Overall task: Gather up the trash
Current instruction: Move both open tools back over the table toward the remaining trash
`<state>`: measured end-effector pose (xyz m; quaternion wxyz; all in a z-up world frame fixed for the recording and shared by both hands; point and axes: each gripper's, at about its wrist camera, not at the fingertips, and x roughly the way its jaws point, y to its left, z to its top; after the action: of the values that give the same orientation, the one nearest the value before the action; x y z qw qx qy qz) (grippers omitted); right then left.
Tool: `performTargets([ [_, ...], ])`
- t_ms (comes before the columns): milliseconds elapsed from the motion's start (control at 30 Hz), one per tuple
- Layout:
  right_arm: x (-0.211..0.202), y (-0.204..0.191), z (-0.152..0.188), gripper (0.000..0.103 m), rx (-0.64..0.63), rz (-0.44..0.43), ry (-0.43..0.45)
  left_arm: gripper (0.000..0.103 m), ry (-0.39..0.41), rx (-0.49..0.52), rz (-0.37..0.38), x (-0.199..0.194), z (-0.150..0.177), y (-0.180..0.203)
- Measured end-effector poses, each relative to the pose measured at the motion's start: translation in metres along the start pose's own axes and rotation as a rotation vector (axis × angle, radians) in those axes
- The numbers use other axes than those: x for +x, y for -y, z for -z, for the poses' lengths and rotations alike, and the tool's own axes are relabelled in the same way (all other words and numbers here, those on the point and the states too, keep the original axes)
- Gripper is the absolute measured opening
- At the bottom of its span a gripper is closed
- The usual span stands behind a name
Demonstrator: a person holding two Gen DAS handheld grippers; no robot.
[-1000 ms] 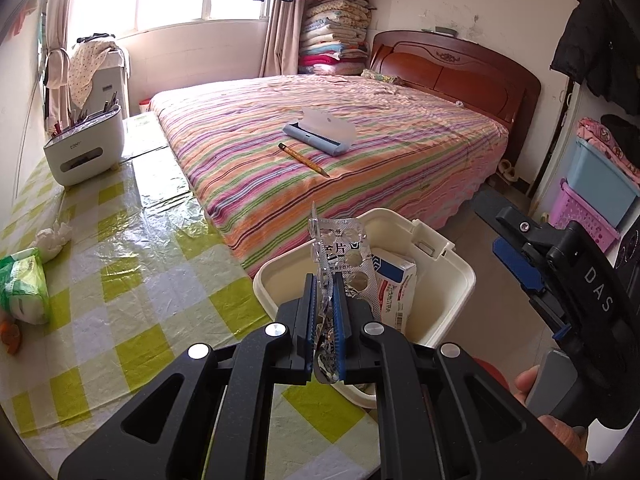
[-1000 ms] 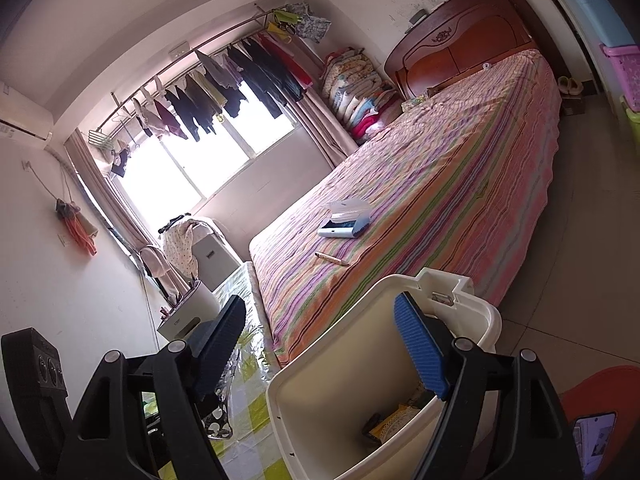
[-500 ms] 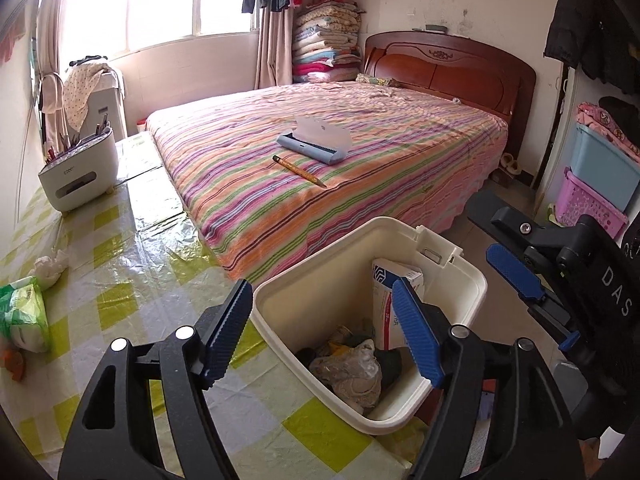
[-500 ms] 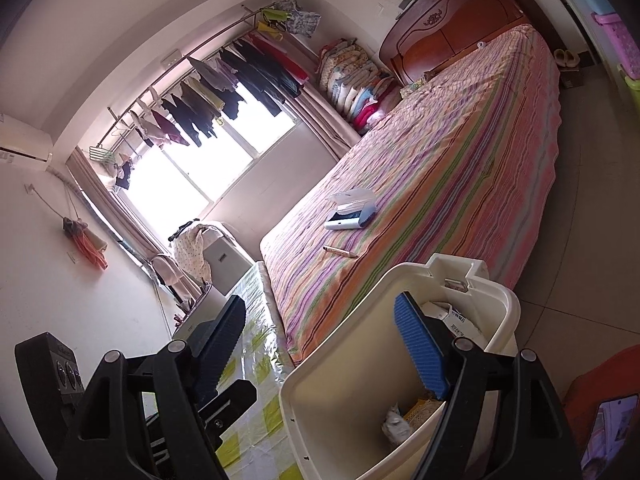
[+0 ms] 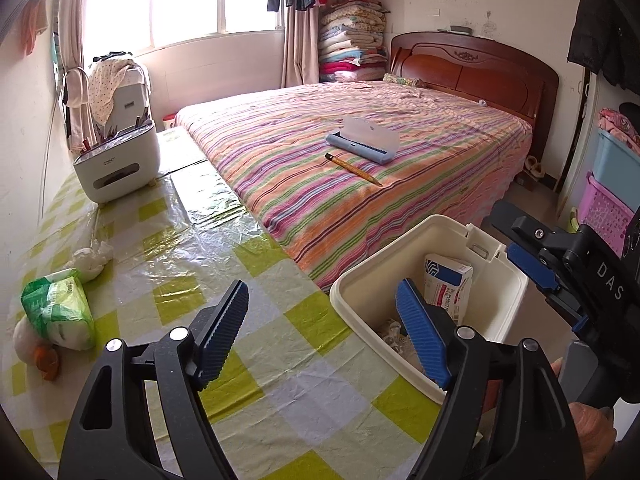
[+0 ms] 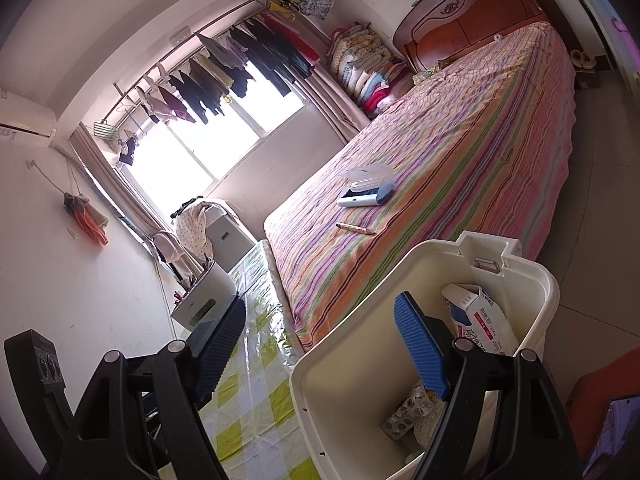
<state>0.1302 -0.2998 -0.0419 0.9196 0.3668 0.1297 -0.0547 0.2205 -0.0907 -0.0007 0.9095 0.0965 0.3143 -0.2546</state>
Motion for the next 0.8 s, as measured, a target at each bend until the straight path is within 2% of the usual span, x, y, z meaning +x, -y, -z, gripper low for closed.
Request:
performTargets([
  [167,0.005,-0.012,0.007,0.075,-0.056,0.006,-0.022,0.077,-0.023,-0.049,-0.051,-0.009,0.009,-0.042],
  [367,0.013,-0.029,0.016,0.075,-0.127,0.014,-0.052,0.078,-0.024,-0.156,-0.126,-0.023,0.018,-0.109],
  [533,0.023,-0.045,0.029,0.075,-0.185,0.010,-0.089,0.078,-0.015,-0.304,-0.159,-0.040,0.029,-0.176],
  [800,0.046,-0.066,0.057,0.075,-0.270,-0.012,-0.191,0.078,-0.018,-0.573,-0.276,-0.064,0.053,-0.274],
])
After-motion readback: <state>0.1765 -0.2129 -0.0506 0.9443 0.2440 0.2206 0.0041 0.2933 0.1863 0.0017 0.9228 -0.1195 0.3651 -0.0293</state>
